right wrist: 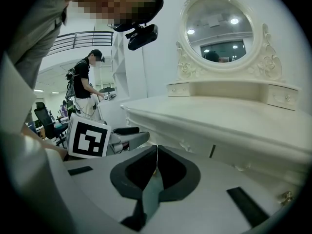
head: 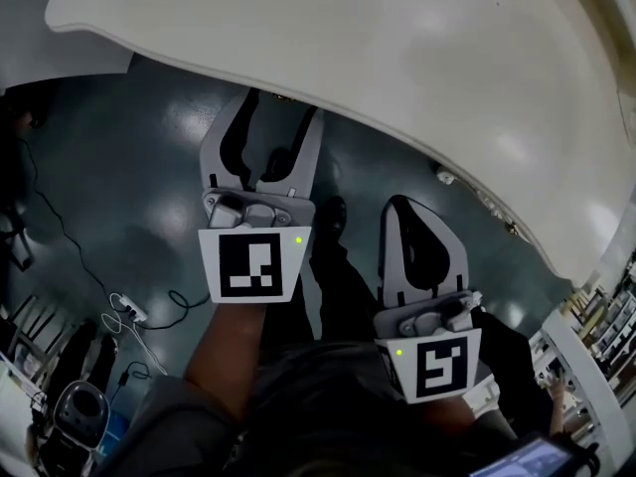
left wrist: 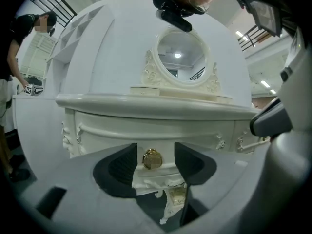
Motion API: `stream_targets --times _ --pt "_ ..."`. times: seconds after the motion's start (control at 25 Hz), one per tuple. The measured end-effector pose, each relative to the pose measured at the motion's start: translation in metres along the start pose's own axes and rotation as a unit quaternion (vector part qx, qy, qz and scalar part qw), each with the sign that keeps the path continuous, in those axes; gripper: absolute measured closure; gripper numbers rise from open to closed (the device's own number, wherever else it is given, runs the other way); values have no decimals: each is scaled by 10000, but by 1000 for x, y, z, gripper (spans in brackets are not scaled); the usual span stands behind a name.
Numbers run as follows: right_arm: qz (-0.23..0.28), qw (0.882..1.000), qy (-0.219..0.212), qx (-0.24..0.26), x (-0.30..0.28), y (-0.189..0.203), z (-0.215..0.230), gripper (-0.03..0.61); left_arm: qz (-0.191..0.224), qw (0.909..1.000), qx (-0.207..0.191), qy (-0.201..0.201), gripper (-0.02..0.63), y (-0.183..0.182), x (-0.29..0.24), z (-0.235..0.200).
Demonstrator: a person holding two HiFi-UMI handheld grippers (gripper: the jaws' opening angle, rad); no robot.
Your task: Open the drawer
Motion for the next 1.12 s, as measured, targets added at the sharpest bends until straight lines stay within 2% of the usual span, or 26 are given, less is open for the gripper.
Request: stream_targets --times 0.32,0.64,1.12 --pt "-40 9999 74 60 0 1 8 563 -108 9999 44 -39 377 11 -4 -2" --pt "-38 9999 120 -47 -2 3 15 565 -169 9995 -91 -258 466 16 -12 -5" --pt "-34 10000 87 -19 -1 1 15 564 -247 9996 -71 -143 477 18 -11 -2"
Point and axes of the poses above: the fingertips, and each gripper's own axes: x backward along the fingers, z to its right, y out of its underside, the point moved 3 cm from there along x, backward along the fingers, and after that the axes turned 8 degrees about z, right-handed, at the moved point
